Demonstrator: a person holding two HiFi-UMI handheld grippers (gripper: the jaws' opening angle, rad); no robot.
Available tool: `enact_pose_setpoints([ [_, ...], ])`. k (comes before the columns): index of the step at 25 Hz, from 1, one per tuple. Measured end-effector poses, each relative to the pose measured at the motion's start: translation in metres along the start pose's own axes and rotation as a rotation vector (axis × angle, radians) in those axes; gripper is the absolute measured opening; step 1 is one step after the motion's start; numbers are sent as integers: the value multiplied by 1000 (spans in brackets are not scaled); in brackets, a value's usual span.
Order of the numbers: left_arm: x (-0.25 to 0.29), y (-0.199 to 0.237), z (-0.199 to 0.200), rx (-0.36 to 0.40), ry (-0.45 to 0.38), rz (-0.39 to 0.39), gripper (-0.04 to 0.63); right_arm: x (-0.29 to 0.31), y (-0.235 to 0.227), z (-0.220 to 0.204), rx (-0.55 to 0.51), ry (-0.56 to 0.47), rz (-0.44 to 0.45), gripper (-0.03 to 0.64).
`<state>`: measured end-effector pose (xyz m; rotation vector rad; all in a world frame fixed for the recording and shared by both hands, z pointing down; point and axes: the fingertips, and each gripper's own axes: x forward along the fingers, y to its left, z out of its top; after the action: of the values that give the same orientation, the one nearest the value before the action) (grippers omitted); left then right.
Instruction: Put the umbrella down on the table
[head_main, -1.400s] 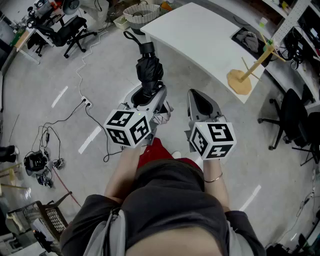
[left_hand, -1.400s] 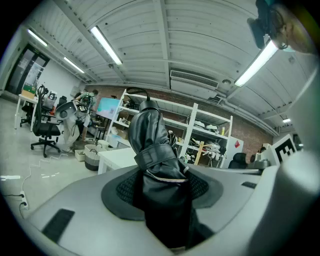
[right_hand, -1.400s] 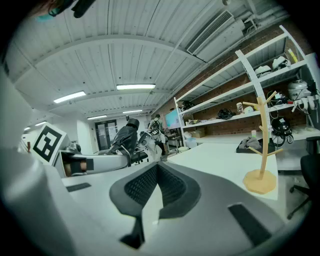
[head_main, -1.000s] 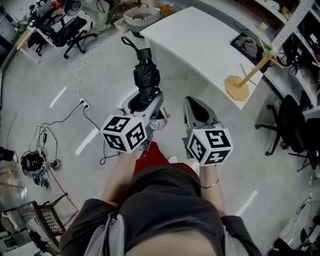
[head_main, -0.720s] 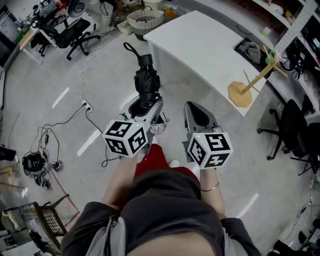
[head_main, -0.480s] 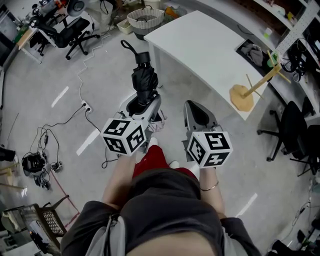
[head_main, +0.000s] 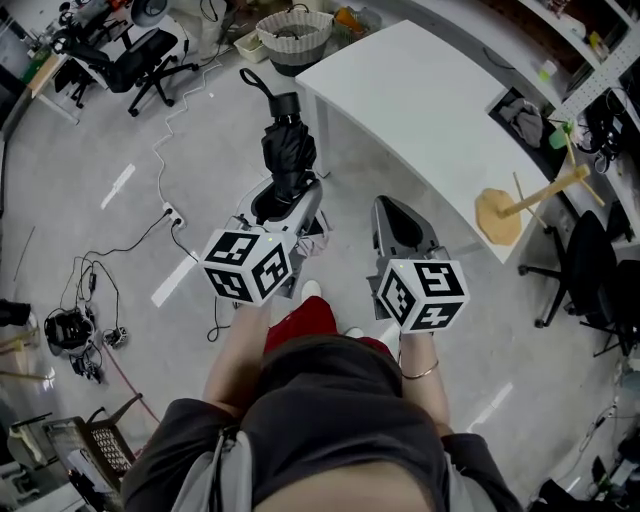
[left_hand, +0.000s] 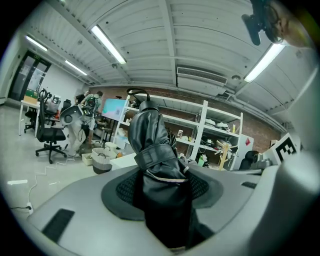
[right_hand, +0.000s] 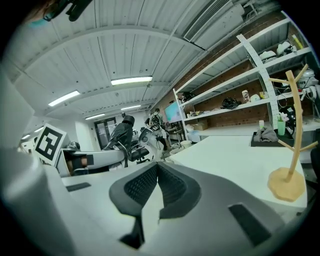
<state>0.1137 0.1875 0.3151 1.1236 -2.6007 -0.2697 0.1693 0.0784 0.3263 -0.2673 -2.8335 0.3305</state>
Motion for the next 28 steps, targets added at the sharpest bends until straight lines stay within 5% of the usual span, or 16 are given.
enact_pose_setpoints([
  [9,35,64,37,-12,30,-16,213,74,10,28,16,26,-24,20],
  [28,73,135,20,-37,52,-47,213,153,14,6,5,51,-40,20],
])
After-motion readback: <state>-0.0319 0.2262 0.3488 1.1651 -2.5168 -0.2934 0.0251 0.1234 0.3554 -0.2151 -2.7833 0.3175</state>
